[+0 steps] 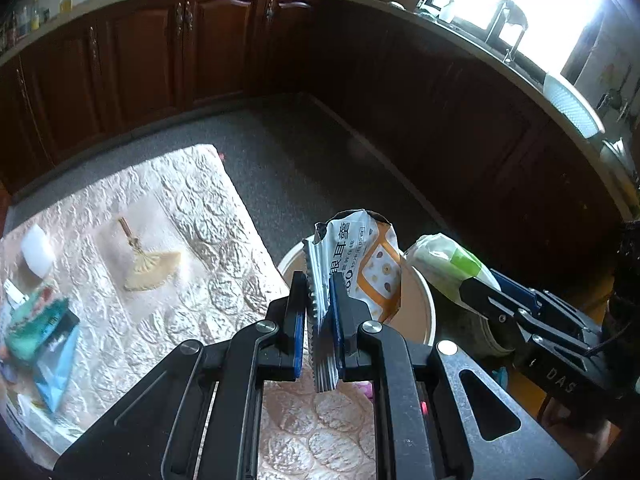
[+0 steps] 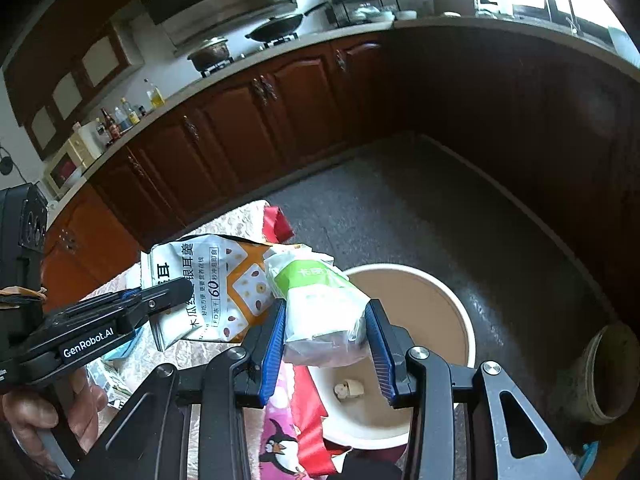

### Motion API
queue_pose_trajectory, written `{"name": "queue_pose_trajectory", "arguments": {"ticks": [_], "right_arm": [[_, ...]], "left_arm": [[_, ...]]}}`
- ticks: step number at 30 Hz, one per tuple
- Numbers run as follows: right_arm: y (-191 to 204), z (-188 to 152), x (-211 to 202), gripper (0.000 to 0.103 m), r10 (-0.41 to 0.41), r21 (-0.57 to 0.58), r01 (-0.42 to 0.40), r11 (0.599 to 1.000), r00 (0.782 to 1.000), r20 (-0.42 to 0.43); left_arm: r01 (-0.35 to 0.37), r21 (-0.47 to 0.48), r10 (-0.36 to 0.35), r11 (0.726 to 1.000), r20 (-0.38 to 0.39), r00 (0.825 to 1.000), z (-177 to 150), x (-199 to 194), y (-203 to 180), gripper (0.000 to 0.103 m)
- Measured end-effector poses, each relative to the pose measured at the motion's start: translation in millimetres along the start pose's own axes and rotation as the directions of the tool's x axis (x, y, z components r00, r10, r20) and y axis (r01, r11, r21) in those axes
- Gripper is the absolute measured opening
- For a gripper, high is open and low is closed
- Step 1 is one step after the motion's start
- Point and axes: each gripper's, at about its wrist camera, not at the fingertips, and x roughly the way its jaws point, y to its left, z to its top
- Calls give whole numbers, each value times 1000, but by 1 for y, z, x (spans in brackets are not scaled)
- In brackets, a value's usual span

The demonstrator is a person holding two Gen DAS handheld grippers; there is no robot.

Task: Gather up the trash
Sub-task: 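Carry the snack bag and plastic bag to the white bucket and release both, then move both open tools back over the remaining trash on the table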

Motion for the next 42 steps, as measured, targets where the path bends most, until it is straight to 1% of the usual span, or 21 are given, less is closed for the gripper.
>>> {"name": "queue_pose_trajectory", "arguments": {"ticks": [6, 7, 8, 9, 10, 11, 12, 13, 19, 24, 28, 33, 38, 42], "right_arm": [[-10, -5, 14, 38, -19, 25, 20, 999, 999, -40], [-12, -6, 17, 38, -27, 31, 29, 999, 998, -49], [-14, -6, 21, 40, -37, 35, 39, 999, 998, -58], [-16, -6, 24, 50, -47, 40, 50, 998, 997, -68], [-17, -6, 27, 60, -61, 48, 65, 997, 995, -77], [-20, -7, 29, 62, -70, 58, 75, 996, 994, -81], [-21, -8, 30, 62, -72, 64, 78, 995, 994, -87], [-21, -8, 31, 62, -71, 69, 78, 995, 993, -95], [-17, -11, 31, 62, -56, 72, 64, 995, 992, -109], [-3, -13, 27, 63, -55, 35, 58, 998, 994, -92], [9, -14, 22, 67, -55, 21, 56, 998, 996, -69], [30, -14, 19, 69, -54, -14, 54, 998, 997, -55], [52, -11, 16, 71, -45, -48, 43, 998, 999, -31], [73, -10, 13, 72, -42, -80, 41, 996, 999, -9]], "left_arm": [[-8, -3, 8, 1000, -31, 999, -2, 16, -8, 9], [-7, -7, 7, 1000, -35, 999, -2, 19, -7, 11], [2, -12, -2, 1000, -40, 999, -3, 22, -6, 12], [11, -16, -11, 1000, -49, 999, -4, 25, -6, 13], [13, -18, -14, 1000, -57, 998, -4, 27, -6, 22], [10, -20, -12, 1000, -64, 998, -5, 28, -6, 37], [13, -22, -14, 1000, -66, 998, -6, 28, -5, 42], [17, -21, -19, 1000, -63, 998, -7, 27, -5, 44], [-14, 0, 14, 1000, -48, 999, -12, 15, -2, 44], [-50, -2, 50, 999, -1, 999, -13, -3, 3, 44], [-68, -17, 68, 998, 34, 997, -12, -17, 14, 44], [-101, -22, 102, 995, 76, 992, -14, -34, 24, 44], [-136, -35, 139, 990, 120, 983, -14, -53, 36, 44], [-150, -57, 157, 987, 150, 976, -17, -70, 48, 44]]}}
